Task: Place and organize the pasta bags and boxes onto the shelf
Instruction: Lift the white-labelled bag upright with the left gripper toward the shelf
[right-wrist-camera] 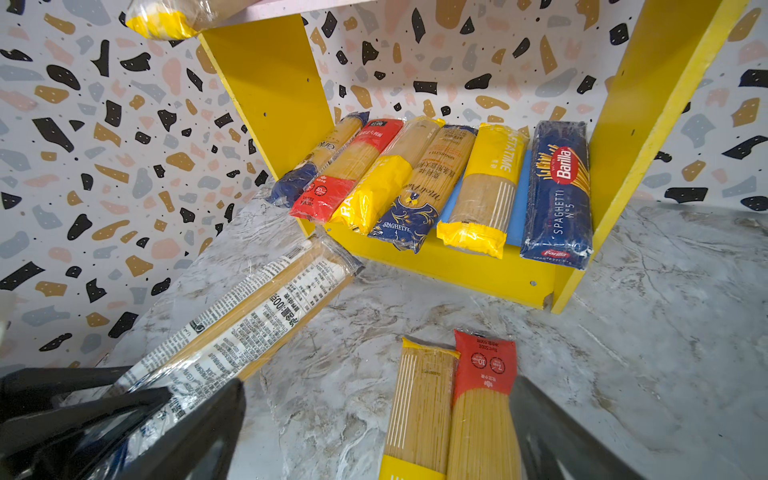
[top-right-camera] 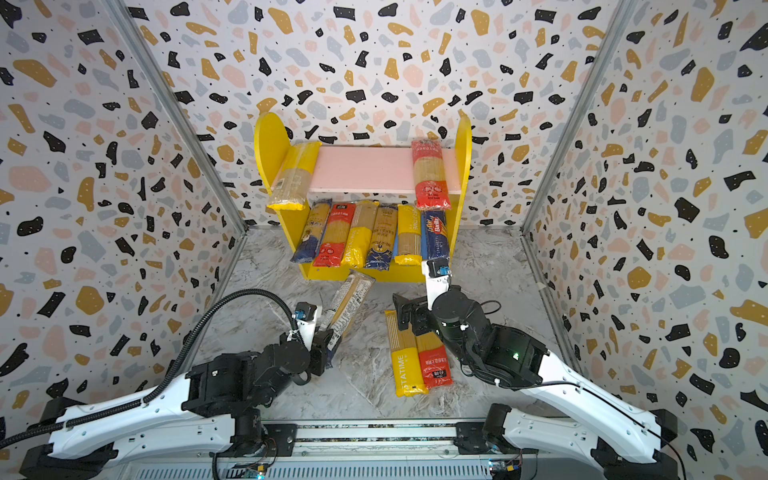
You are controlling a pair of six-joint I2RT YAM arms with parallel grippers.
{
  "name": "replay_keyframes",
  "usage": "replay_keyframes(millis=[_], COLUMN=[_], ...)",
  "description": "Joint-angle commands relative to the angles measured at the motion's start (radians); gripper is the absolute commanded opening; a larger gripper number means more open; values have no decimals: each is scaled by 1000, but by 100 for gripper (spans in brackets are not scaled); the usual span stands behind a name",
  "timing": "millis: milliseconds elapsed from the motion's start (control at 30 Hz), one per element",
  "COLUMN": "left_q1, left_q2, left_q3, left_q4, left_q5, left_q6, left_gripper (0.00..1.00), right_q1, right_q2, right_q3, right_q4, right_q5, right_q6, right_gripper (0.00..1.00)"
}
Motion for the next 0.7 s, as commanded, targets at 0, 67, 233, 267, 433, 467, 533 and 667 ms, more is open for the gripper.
replay_keyframes(millis=[0, 67, 233, 267, 433, 467, 533, 667], left_q1=[-1, -1, -1, -1, -1, -1, -1, -1], left_q2=[-3, 9, 43, 49, 76, 84, 96, 116], left_q3=[99, 123, 189, 204, 283, 300, 336, 400], left_q4=[132, 134, 131, 128, 118, 112, 98, 75], left_q5=[-85, -83, -93, -95, -99, -100, -103, -103], left_q6=[72, 97, 151, 161, 210, 219, 235, 261], left_gripper=[0, 0, 0, 0, 0, 0, 0, 0], right_q1=[4, 3, 3, 2, -9, -15, -28, -46], right_q2=[-18, -15, 10, 18, 53, 60, 75, 99], right_q3=[49, 63, 112, 122, 167, 177, 196, 235], right_q4=[-30, -37, -45, -46, -48, -49, -49, -46], right_q5=[35, 41, 55, 56, 63, 60, 50, 35], right_q6=[-8, -14, -37, -42, -60, -63, -72, -85], right_gripper=[99, 99, 99, 99, 99, 99, 99, 99])
